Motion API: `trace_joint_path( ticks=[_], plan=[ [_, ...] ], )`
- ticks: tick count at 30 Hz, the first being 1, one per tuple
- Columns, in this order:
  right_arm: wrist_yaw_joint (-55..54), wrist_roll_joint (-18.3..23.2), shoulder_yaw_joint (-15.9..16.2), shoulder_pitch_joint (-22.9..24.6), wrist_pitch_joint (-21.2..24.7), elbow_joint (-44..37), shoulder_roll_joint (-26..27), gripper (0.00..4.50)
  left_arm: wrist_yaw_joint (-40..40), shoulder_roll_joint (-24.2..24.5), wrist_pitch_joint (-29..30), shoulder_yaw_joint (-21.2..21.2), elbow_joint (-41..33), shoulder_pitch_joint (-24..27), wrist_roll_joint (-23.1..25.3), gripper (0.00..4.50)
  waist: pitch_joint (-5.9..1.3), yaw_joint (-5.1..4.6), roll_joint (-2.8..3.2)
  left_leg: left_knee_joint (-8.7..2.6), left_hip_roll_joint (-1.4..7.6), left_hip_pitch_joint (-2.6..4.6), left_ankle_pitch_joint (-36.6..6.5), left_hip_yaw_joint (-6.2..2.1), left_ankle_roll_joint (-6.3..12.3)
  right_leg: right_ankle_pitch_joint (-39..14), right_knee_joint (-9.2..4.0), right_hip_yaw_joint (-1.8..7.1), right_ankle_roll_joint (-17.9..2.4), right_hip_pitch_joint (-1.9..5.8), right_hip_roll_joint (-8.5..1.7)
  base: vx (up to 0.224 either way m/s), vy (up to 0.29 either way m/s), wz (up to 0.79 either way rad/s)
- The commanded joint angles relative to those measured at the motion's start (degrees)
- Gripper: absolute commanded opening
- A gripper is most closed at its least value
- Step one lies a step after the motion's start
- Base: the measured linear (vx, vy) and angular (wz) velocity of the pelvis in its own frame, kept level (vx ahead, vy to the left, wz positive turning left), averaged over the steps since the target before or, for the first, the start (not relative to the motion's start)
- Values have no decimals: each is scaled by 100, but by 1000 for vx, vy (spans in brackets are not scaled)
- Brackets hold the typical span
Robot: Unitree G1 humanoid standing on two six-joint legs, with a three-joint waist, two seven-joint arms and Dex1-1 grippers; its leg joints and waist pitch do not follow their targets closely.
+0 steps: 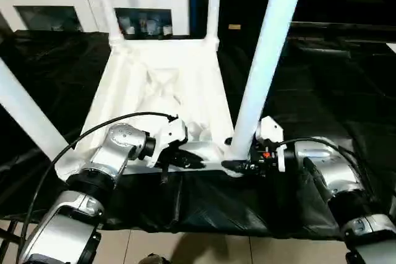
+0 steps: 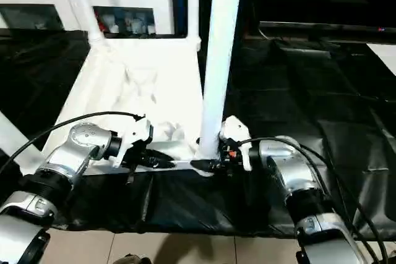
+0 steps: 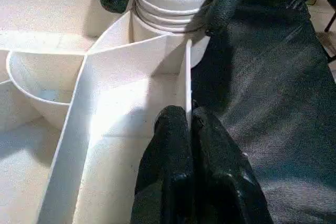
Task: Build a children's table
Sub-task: Rotate leg to tighten
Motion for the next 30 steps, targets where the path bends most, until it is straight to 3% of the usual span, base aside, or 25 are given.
trace_joint_path(
  ticks=[1,9,12,17,23,24,27,30],
  plan=[
    [210,-63,147,-66,-32,11,-15,285,-130,-47,-97,-49,26,-132,-58,0,-366,-16,-74,-349,144,167,-1432,-45,331,-881,-267,97,-1489,218,-137,0,0,0],
    [-27,-98,137,-34,-25,54,85,263,327,-66,-40,37,182,-196,51,0,-357,-16,-70,-345,137,160,-1404,-41,357,-925,-276,94,-1487,213,-134,0,0,0],
    [-801,-309,81,16,50,185,263,263,1036,-231,189,163,293,-277,136,0,-320,-38,-63,-381,138,185,-1800,-47,152,-1578,-343,109,-1344,172,-147,0,0,0],
    [-3626,-551,-441,37,497,529,1239,262,2744,-975,905,383,115,-266,276,0,-282,-193,-92,-450,92,178,-2284,-141,-194,-2789,-464,77,-833,155,-161,0,0,0],
    [-4983,-679,-532,-38,597,726,1977,261,3371,-1500,1111,192,-94,-111,446,0,-273,-352,-71,-448,66,191,-2612,-160,-111,-3002,-572,54,-694,79,-140,0,0,0],
    [-5248,-732,-527,-85,595,763,2159,261,3487,-1595,1133,133,-111,-78,498,0,-277,-352,-28,-448,63,202,-2650,-167,-116,-3022,-575,49,-677,78,-138,0,0,0],
    [-5363,-813,-488,-157,304,754,2291,261,3435,-1586,1082,3,-134,-35,613,0,-284,-391,-33,-464,62,179,-2759,-180,-131,-2968,-581,48,-630,80,-130,0,0,0],
    [-5244,-716,-594,-187,74,676,2239,331,3270,-1482,1020,-8,-197,-7,595,0,-282,-390,-34,-460,59,189,-2832,-177,-95,-2881,-587,53,-654,68,-122,0,0,0]
  ],
)
